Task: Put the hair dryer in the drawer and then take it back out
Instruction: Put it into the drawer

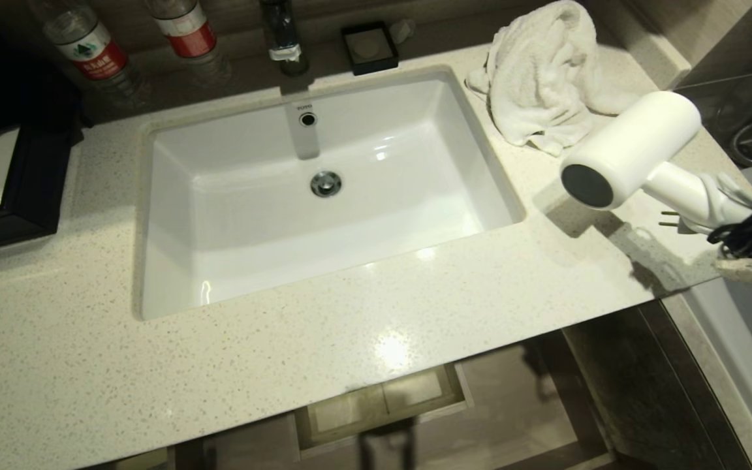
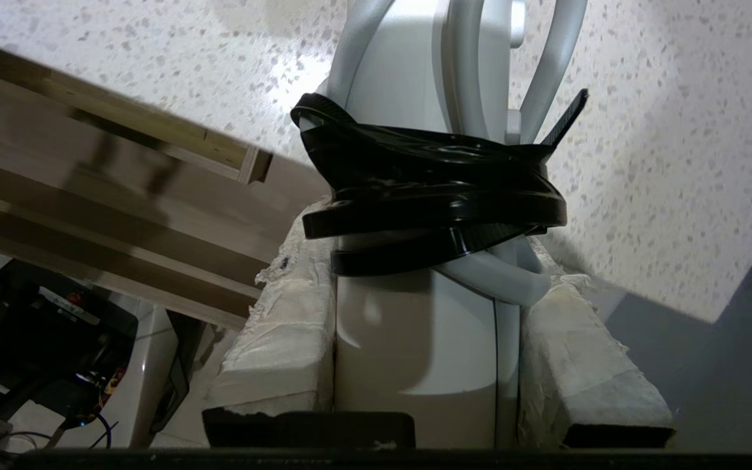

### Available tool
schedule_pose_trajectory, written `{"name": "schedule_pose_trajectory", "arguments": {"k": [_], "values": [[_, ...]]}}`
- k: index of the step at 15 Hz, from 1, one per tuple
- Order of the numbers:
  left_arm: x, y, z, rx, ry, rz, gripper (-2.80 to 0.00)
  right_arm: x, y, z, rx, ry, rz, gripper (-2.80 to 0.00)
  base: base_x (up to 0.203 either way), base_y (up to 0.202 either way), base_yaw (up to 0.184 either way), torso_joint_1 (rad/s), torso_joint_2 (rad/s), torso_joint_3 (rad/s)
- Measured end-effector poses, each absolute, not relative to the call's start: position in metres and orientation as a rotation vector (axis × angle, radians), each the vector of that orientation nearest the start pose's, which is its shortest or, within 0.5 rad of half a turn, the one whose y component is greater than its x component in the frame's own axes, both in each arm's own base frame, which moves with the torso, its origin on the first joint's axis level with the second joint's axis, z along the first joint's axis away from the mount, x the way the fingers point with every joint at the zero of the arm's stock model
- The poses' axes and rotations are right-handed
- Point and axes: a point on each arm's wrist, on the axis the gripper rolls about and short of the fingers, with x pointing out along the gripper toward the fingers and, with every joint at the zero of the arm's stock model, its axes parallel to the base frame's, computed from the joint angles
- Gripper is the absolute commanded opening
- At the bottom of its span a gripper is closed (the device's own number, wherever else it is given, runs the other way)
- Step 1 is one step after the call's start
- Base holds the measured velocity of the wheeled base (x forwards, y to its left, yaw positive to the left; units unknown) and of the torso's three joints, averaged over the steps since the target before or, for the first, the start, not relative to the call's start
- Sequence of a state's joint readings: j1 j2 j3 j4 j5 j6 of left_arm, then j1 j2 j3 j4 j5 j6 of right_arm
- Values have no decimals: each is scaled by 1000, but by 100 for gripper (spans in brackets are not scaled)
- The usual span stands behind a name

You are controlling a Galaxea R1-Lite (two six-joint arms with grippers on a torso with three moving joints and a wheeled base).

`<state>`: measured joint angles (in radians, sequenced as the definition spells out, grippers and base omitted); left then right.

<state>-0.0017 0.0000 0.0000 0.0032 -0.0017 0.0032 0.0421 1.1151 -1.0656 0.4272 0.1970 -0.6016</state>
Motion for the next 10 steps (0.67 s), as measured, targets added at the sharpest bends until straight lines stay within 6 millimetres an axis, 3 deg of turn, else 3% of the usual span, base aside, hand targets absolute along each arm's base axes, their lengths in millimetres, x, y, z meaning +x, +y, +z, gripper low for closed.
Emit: {"name": "schedule_pose_trajectory", "arguments": {"k": [4,10], "values": [[-23,0,75,4,3,-3,-280,90,9,276,-522,343,350,-280,0,0,0,-46,59,-4],[-23,0,75,4,3,-3,-280,40,6,257,-446,211,288,-280,0,0,0,-348,278,-58]]}}
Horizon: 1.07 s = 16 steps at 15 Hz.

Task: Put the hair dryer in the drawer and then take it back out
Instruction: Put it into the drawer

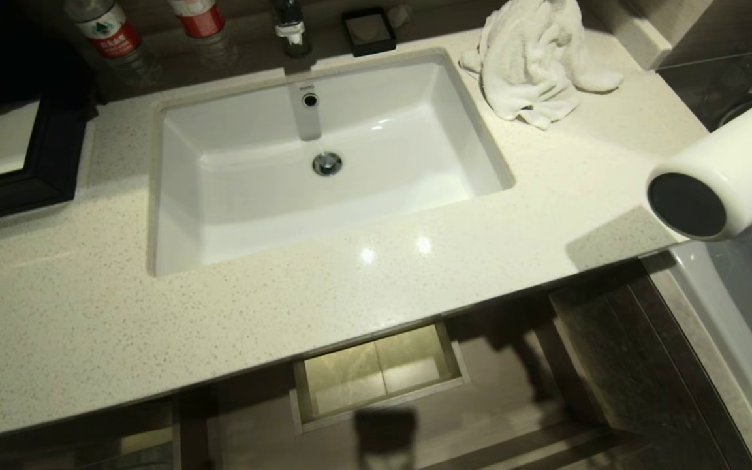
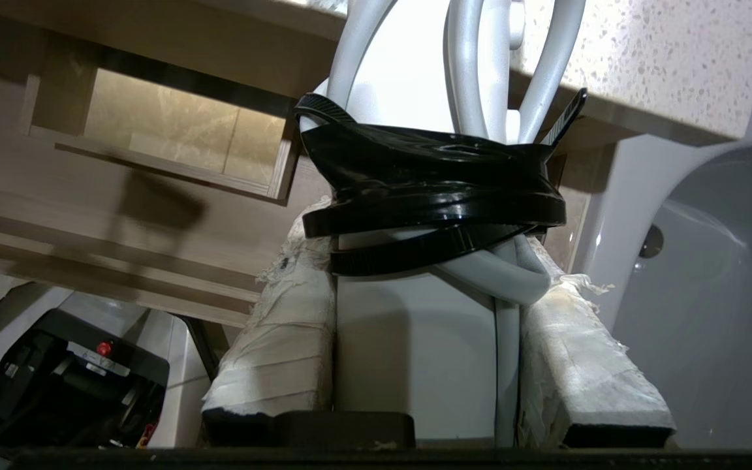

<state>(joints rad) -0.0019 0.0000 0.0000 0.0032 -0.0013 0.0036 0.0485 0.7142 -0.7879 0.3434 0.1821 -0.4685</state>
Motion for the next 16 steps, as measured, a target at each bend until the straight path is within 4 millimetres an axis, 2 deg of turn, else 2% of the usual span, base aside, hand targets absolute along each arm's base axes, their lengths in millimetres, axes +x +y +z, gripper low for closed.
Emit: {"name": "schedule_pose_trajectory", "arguments": {"k": [3,6,11,16], "values": [[-23,0,75,4,3,-3,-280,17,5,246,-449,137,266,-280,0,0,0,-355,239,-116],[-23,0,75,3,3,-3,-280,3,4,239,-453,95,242,-280,0,0,0,-329,199,-146],[-23,0,75,3,3,-3,-280,-10,3,235,-432,50,230,-280,0,0,0,-313,131,-180],[-23,0,75,3,3,-2,-280,-13,2,233,-421,28,202,-280,0,0,0,-275,62,-219]]}}
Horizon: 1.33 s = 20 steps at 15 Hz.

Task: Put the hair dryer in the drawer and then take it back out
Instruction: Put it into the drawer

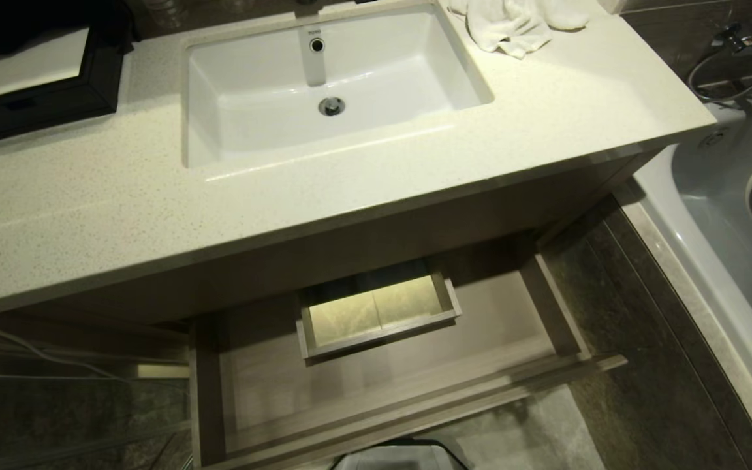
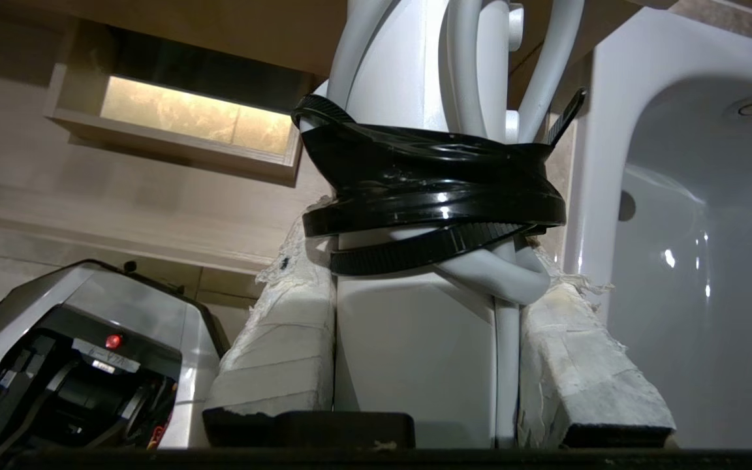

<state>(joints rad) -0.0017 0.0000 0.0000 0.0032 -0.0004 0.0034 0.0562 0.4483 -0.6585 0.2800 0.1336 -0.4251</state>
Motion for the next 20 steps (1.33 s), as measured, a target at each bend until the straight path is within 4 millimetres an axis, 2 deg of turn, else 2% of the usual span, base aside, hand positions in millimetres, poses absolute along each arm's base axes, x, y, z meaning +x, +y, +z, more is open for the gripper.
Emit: {"name": "schedule_pose_trajectory", "arguments": {"k": [9,20], "values": [[-23,0,75,4,3,-3,-280,-14,2,231,-389,32,193,-280,0,0,0,-235,-9,-240],[-23,0,75,4,3,-3,-280,-15,1,228,-369,33,209,-280,0,0,0,-177,309,120]]}}
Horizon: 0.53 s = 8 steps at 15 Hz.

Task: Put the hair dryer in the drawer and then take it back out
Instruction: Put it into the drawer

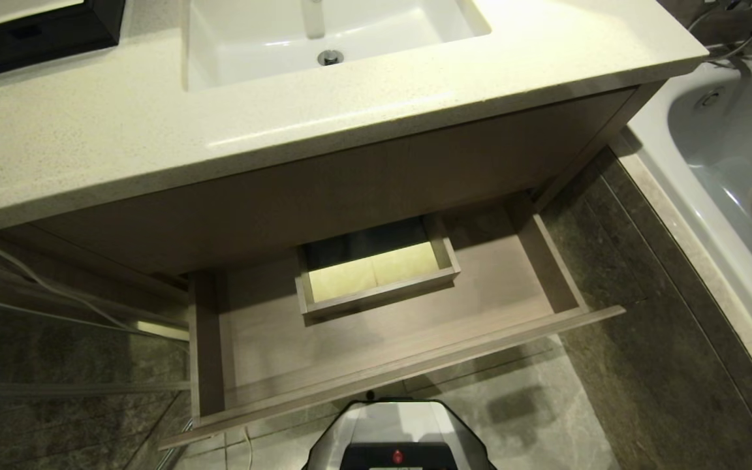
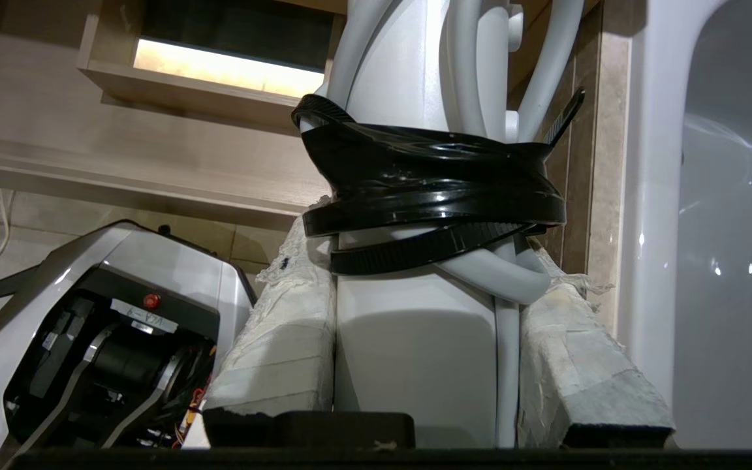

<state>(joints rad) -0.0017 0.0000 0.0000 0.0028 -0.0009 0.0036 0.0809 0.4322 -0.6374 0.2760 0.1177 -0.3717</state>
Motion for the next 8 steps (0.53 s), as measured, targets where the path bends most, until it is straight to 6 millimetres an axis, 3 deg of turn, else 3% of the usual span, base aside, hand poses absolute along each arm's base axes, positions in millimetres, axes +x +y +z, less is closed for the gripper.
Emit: {"name": "schedule_pose_trajectory", "arguments": {"k": [8], "values": [[-23,0,75,3,3,-4,-280,-16,1,223,-369,35,224,-280,0,0,0,-191,344,151]]}}
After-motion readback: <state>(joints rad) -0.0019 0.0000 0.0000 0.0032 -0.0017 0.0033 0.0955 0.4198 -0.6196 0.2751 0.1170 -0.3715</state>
